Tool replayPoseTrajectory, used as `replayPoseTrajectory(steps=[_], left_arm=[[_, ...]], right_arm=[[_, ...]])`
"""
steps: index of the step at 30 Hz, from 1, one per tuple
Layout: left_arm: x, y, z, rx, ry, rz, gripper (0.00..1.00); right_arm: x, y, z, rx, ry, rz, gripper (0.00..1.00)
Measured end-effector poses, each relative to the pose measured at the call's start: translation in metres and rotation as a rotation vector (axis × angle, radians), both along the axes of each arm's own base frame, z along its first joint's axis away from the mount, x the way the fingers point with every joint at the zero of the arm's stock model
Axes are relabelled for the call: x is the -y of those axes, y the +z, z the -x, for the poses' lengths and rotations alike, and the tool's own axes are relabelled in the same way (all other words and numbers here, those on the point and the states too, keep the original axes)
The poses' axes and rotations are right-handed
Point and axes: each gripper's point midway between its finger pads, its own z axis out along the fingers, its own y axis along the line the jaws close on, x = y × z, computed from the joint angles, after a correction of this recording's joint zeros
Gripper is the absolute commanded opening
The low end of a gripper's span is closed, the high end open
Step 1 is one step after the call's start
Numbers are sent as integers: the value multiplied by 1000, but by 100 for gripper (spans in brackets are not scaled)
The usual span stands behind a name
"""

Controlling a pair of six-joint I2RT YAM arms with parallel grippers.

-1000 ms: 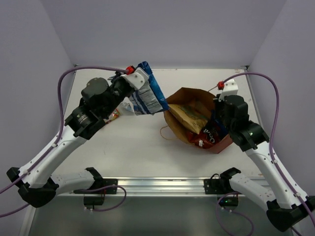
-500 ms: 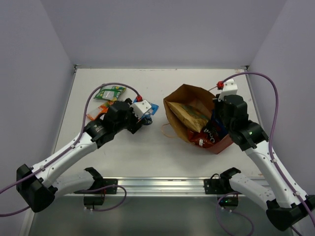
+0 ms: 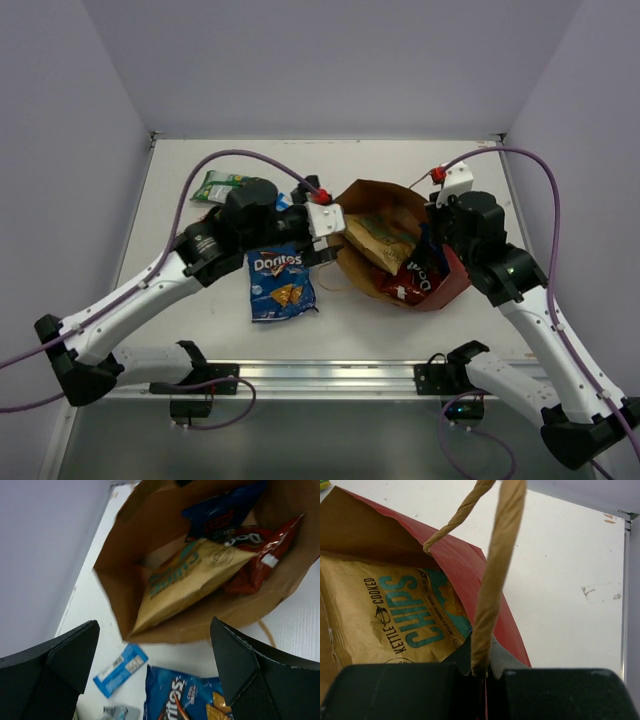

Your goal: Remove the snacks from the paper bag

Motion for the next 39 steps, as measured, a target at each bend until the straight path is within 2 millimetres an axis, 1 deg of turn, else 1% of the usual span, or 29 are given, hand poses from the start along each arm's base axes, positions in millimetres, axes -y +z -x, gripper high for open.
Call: replayPoseTrajectory(steps=[2,4,6,9,11,12,14,15,18,20,21,23,24,26,27,28,31,33,35,36,38,39], left_arm=[[32,-3,7,29,-102,-37,100],[60,-19,11,32,-193,-86,100],[79,-42,7,19,-249,-143,100],[92,-75,2,-7,-308,-226,97],[95,-91,2,-14,-342,-268,94],[95,-97,3,-17,-356,-286,91],[96,-103,4,-2,-384,-309,90],[98,-106,5,2,-395,-317,87],[105,-114,1,16,-417,-338,83],[110,-124,-4,13,-423,-360,77],[112,-132,-6,7,-426,-375,66],[114,-148,-10,-3,-429,-408,52],[114,-155,-12,-9,-428,-425,34],[114,-164,-15,-10,-427,-447,17],[113,-165,-17,-3,-423,-457,4],[113,-165,-18,1,-419,-460,0],[114,-159,-22,26,-409,-460,0],[112,-150,-22,38,-399,-449,0],[109,-135,-20,52,-384,-427,0],[107,-123,-19,64,-374,-408,0],[99,-91,-14,96,-346,-357,0],[93,-71,-11,118,-330,-321,0]], right_arm=[[-5,2,0,-1,27,-5,0],[-9,2,1,-4,50,-8,0],[-12,1,2,-9,69,-11,0],[-14,1,3,-12,83,-10,0],[-15,0,4,-14,92,-12,0],[-15,0,4,-15,96,-13,0],[-16,1,5,-14,101,-14,0],[-16,1,5,-15,103,-15,0],[-17,0,5,-17,108,-16,0],[-18,0,6,-18,114,-18,0],[-19,0,6,-19,118,-19,0],[-20,0,6,-20,124,-20,0],[-20,0,6,-20,125,-20,0],[-20,0,6,-19,125,-20,0],[-20,0,6,-17,125,-21,0],[-21,1,5,-14,125,-22,0],[-20,1,5,-13,123,-22,0],[-19,2,4,-10,115,-19,0],[-17,3,3,-3,100,-15,0],[-15,3,2,1,92,-13,0],[-12,3,1,3,73,-6,0],[-10,3,1,3,62,-3,0]])
